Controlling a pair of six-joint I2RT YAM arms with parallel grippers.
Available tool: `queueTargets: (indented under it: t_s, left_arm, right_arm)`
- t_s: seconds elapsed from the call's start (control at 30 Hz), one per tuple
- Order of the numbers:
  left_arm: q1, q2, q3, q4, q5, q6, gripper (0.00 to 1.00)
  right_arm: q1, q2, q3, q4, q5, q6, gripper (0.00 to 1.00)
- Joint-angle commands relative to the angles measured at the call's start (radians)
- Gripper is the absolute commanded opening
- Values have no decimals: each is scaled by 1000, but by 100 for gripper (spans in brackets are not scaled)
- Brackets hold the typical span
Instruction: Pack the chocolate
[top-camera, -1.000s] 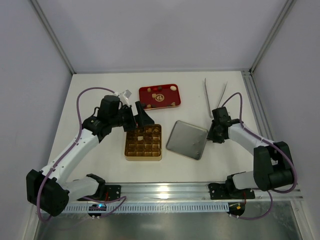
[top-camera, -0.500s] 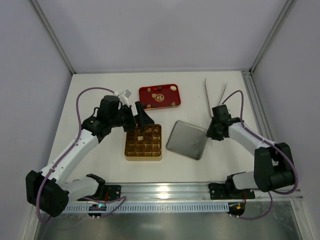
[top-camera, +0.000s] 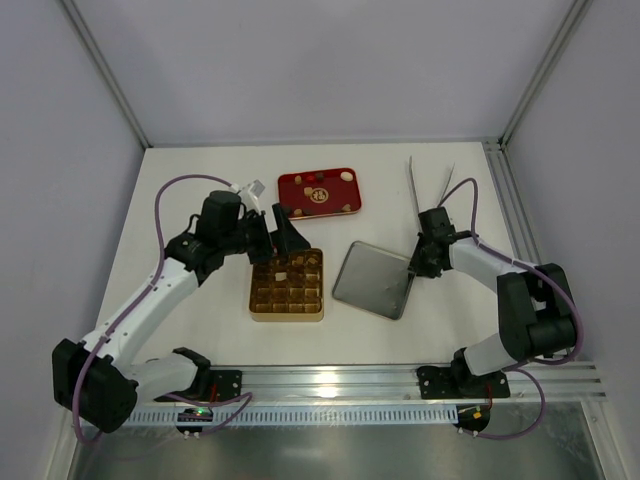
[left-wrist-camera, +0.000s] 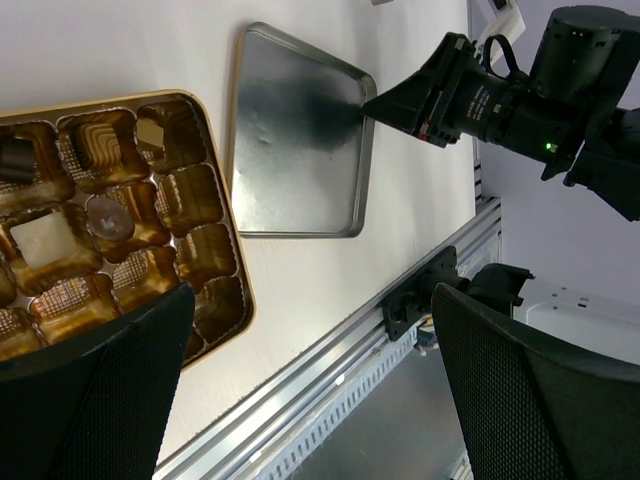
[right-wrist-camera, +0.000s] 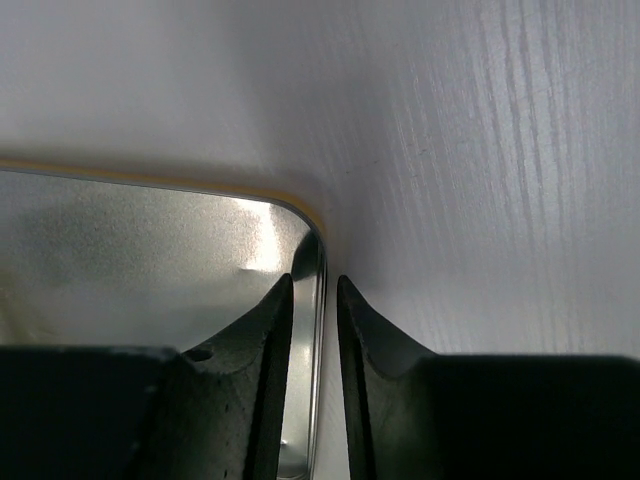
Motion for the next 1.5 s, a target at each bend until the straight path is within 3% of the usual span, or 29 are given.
queueTargets:
  t_s: [0.0, 0.3, 1.03, 1.47]
  left_arm:
    - [-24, 18, 11, 40, 29, -4, 98]
    - [-98, 93, 34, 76, 11, -4, 98]
    - [-225, 508, 212, 240, 1, 14, 98]
    - [-227, 714, 345, 232, -12, 99, 98]
  right_arm:
    - [8, 10, 15, 55, -6, 15, 26]
    - [1, 15, 31, 46, 4, -19, 4]
    - [-152, -189, 87, -86, -144, -123, 4]
    - [-190, -227, 99, -113, -203, -129, 4]
